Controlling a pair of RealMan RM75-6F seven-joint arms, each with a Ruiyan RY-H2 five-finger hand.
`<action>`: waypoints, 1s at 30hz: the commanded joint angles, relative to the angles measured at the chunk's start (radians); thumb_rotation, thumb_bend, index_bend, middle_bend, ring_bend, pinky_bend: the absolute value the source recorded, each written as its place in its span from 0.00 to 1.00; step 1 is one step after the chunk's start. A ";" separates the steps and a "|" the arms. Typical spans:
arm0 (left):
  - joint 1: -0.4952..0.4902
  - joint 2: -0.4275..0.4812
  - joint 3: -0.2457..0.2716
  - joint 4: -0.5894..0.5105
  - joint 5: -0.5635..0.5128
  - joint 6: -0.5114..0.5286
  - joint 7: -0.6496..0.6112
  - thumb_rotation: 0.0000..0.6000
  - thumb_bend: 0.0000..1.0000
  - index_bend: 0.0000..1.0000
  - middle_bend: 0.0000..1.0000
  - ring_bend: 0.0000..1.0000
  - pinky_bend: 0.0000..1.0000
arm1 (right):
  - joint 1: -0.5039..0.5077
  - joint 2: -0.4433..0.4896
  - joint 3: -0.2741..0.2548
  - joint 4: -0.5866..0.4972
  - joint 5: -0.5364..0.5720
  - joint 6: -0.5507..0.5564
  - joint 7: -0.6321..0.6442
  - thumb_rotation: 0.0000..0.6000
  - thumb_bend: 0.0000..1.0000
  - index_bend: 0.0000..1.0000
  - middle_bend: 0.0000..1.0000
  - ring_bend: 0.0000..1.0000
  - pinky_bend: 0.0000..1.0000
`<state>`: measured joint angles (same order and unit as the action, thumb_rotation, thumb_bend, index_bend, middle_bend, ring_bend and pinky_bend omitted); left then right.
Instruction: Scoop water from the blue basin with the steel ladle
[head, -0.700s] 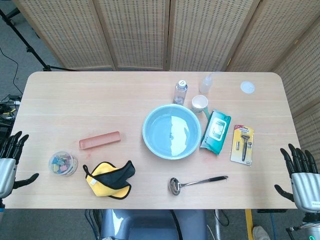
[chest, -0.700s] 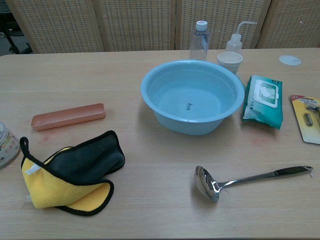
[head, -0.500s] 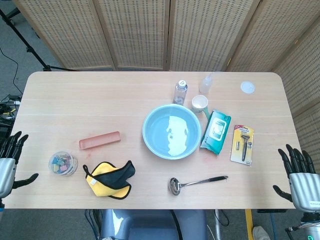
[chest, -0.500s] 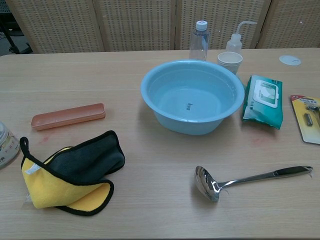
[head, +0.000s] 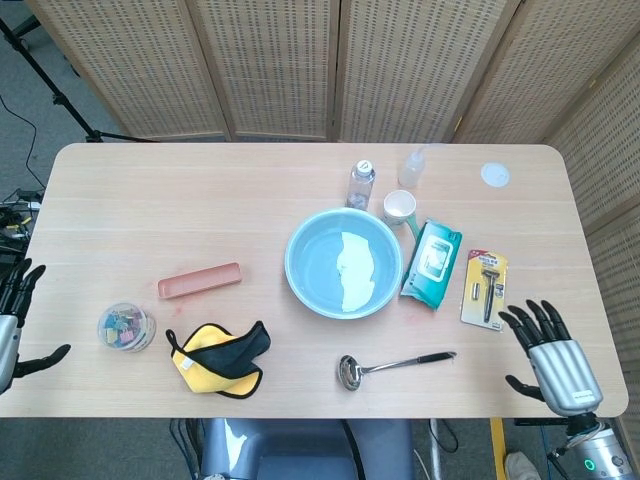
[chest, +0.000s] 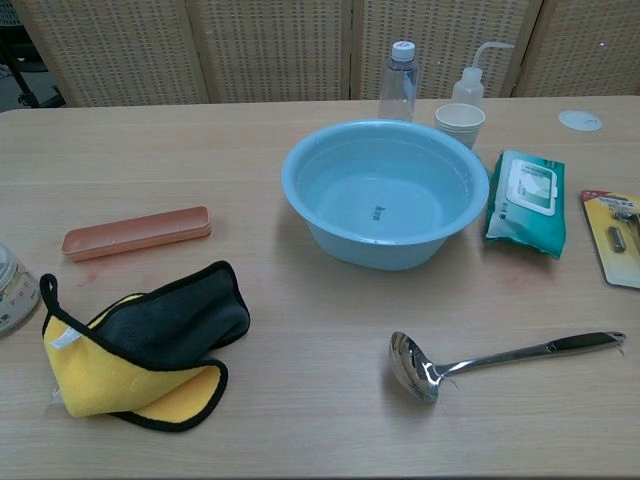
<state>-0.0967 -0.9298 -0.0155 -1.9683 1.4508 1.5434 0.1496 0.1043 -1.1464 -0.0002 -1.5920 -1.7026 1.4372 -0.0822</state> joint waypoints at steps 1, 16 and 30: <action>0.002 0.007 -0.002 0.000 -0.002 -0.006 -0.011 1.00 0.00 0.00 0.00 0.00 0.00 | 0.047 -0.032 -0.009 0.019 -0.030 -0.061 -0.030 1.00 0.00 0.18 0.21 0.07 0.08; 0.005 0.027 -0.010 0.005 -0.027 -0.037 -0.045 1.00 0.00 0.00 0.00 0.00 0.00 | 0.148 -0.189 -0.013 0.042 0.037 -0.275 -0.179 1.00 0.21 0.29 0.37 0.23 0.20; 0.001 0.018 -0.025 0.007 -0.054 -0.056 -0.028 1.00 0.00 0.00 0.00 0.00 0.00 | 0.203 -0.294 -0.005 0.096 0.069 -0.327 -0.238 1.00 0.13 0.29 0.80 0.70 0.87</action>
<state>-0.0951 -0.9118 -0.0397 -1.9616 1.3972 1.4875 0.1217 0.3034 -1.4342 -0.0054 -1.5026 -1.6306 1.1118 -0.3147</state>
